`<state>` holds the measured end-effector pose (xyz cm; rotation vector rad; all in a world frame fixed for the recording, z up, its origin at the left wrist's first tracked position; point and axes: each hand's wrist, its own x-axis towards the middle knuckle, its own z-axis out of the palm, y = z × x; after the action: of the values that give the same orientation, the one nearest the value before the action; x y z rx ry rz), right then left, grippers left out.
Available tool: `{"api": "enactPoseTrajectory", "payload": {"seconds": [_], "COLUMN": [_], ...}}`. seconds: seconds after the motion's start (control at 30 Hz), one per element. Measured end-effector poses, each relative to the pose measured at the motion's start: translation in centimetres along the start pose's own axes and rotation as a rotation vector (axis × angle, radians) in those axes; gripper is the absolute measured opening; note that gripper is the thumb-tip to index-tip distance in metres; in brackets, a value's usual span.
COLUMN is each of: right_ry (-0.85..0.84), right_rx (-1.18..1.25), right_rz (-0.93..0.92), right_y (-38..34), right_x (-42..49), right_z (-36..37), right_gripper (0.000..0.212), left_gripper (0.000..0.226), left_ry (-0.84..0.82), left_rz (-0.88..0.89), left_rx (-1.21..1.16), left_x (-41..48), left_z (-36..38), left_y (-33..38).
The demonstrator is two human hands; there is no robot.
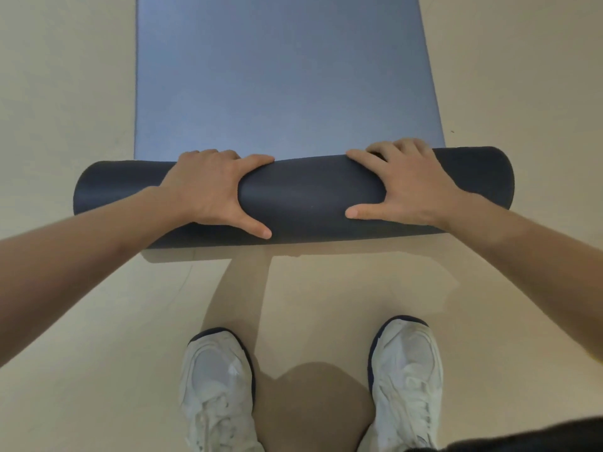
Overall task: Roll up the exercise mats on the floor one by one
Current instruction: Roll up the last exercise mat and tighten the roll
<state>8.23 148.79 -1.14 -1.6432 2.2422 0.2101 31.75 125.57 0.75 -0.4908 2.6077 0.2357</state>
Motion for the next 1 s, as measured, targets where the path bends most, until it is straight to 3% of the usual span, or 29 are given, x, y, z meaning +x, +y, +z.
{"api": "enactPoseTrajectory", "payload": {"seconds": [0.17,0.33,0.5,0.7,0.8,0.9,1.0], "right_ry": [-0.054,-0.233,-0.122,-0.087,-0.161,-0.261,-0.112], "right_rx": [-0.101,0.143,0.169,0.181,0.247,0.294,0.151], "right_rz": [-0.004,-0.033,-0.045,-0.035,-0.04,-0.004,0.016], "right_y": [0.9,1.4,0.7,1.0,1.2,1.7,2.0], "right_x": [-0.9,2.3,1.1,1.2,2.0,3.2,3.8], "right_z": [0.8,0.3,1.9,2.4,1.6,0.7,-0.8], "right_gripper": [0.126,0.107,0.092,0.09,0.087,0.084,0.098], "left_gripper": [0.119,0.114,0.11,0.119,0.127,0.121,0.115], "left_ry": [-0.059,-0.253,-0.166,0.244,0.215,0.203,0.147], "left_rz": [-0.013,-0.068,-0.064,0.03,0.011,0.013,0.019], "left_rx": [-0.049,-0.209,-0.088,0.076,0.132,0.096,0.0], "left_x": [1.0,1.9,0.4,-3.7,-3.6,-1.9,-0.6], "left_z": [-0.9,-0.8,1.4,5.0,6.0,4.5,2.5], "left_y": [0.0,-0.4,0.2,2.3,2.6,1.7,0.4]}}
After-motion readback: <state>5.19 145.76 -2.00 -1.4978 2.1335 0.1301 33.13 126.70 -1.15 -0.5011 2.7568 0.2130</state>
